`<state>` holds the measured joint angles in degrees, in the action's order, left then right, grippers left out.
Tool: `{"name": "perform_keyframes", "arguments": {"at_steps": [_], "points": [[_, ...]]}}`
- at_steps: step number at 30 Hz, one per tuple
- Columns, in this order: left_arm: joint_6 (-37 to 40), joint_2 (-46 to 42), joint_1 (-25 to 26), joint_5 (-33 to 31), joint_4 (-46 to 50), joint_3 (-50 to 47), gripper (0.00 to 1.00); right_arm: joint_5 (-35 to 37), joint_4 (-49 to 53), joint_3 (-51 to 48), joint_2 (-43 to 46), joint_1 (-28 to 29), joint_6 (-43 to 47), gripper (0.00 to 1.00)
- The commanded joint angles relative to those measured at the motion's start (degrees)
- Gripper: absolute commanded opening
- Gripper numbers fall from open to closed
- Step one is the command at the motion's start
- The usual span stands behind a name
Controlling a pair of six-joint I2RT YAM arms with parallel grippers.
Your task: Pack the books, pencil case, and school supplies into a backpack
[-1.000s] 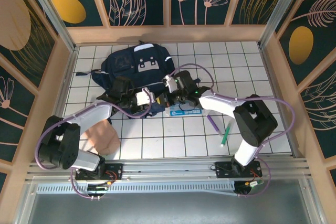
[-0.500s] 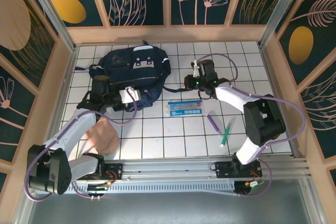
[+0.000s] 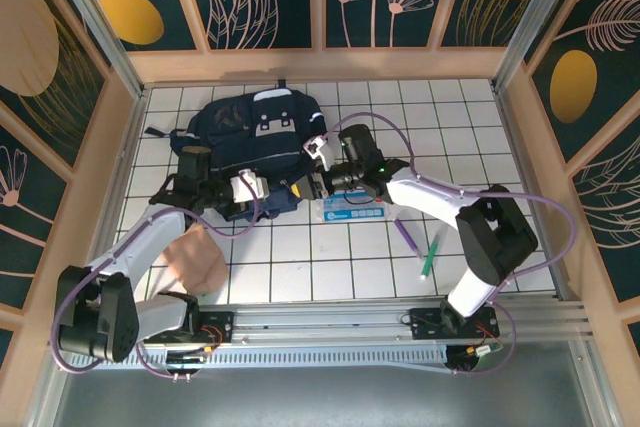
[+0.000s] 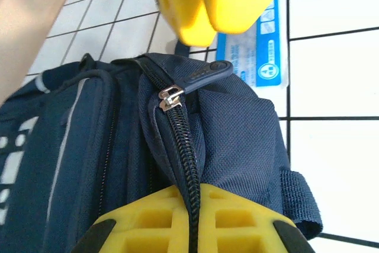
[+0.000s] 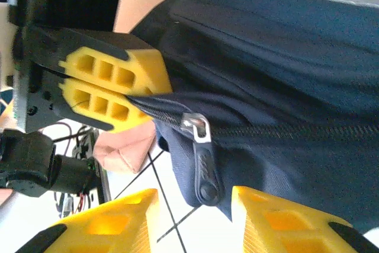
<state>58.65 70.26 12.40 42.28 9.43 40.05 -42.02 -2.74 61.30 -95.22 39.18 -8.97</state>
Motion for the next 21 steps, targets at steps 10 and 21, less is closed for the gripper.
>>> {"name": "perform_keyframes", "arguments": {"at_steps": [10, 21], "points": [[-2.8, 0.5, 0.0, 10.4, -1.0, -2.5, 0.00, -6.8, 12.7, 6.3, -7.2, 0.3, 10.3, 0.40], [-2.4, 2.8, 0.0, 11.0, 0.3, -3.0, 0.00, -17.9, 11.8, 8.3, -13.5, 0.2, 7.3, 0.40]]}}
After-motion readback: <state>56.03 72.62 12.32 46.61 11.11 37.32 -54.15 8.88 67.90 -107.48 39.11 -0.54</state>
